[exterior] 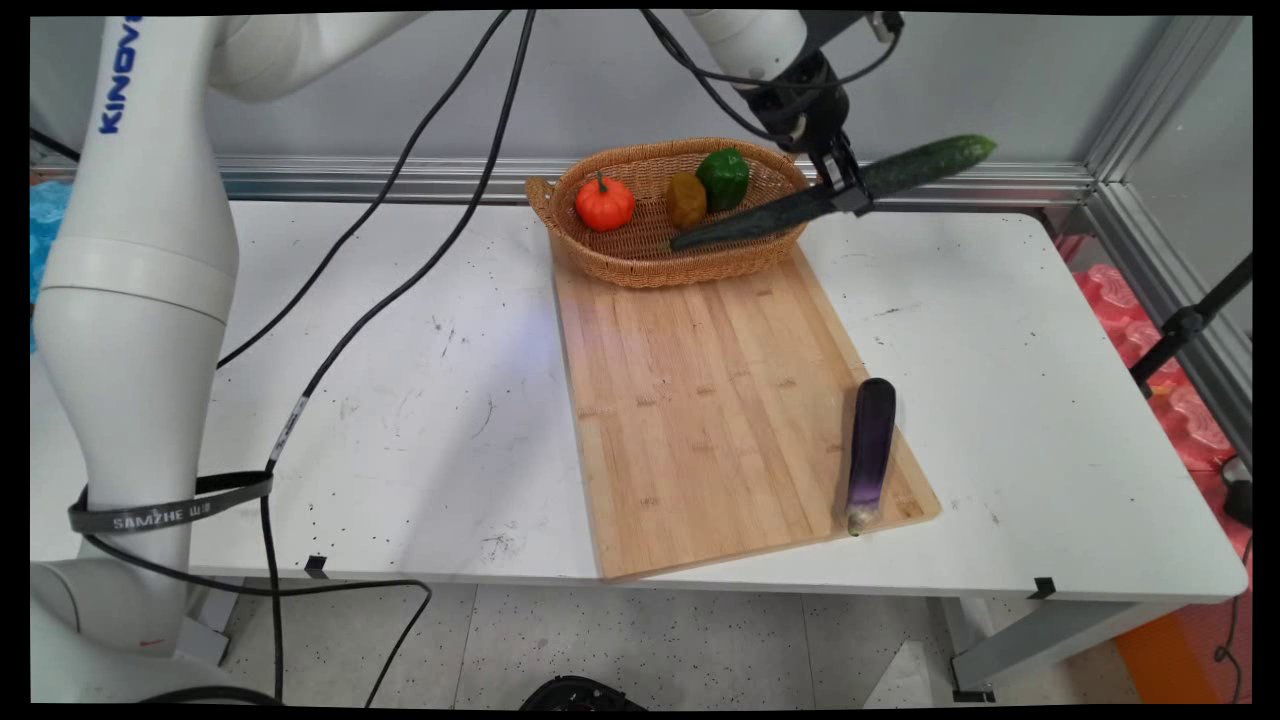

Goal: Place the picked object on the cutting board

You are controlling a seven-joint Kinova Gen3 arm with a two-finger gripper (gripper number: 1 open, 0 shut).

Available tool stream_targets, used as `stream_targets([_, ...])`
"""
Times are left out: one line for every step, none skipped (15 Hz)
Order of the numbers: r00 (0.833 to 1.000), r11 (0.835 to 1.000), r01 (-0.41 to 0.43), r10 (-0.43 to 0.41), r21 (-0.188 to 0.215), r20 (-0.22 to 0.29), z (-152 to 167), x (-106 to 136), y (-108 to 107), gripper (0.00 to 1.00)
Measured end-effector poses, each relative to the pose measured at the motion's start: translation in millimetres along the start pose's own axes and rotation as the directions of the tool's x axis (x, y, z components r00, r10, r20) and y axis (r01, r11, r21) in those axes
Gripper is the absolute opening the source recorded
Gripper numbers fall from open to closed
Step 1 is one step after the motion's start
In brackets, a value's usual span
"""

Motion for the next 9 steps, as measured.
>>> stream_targets([1.000, 1.000, 0.006, -0.006, -0.005, 0.010, -0.3, -0.8, 8.2, 0.00])
stream_targets([1.000, 1.000, 0.011, -0.011, -0.010, 0.023, -0.1, -2.6, 17.7, 0.00])
stream_targets([0.999, 1.000, 0.015, -0.015, -0.013, 0.035, 0.5, -4.5, 26.4, 0.00])
stream_targets([0.999, 1.000, 0.020, -0.019, -0.014, 0.045, 1.2, -7.0, 33.3, 0.00])
stream_targets([0.998, 1.000, 0.022, -0.021, -0.014, 0.052, 1.7, -8.6, 37.5, 0.00])
stream_targets([0.998, 1.000, 0.026, -0.025, -0.014, 0.062, 2.8, -11.6, 43.3, 0.00])
stream_targets([0.997, 0.999, 0.031, -0.030, -0.013, 0.074, 4.4, -15.5, 49.9, 0.00])
stream_targets([0.996, 0.999, 0.034, -0.033, -0.012, 0.081, 5.4, -18.0, 53.3, 0.00])
stream_targets([0.995, 0.999, 0.037, -0.036, -0.010, 0.090, 6.8, -21.2, 57.5, 0.00])
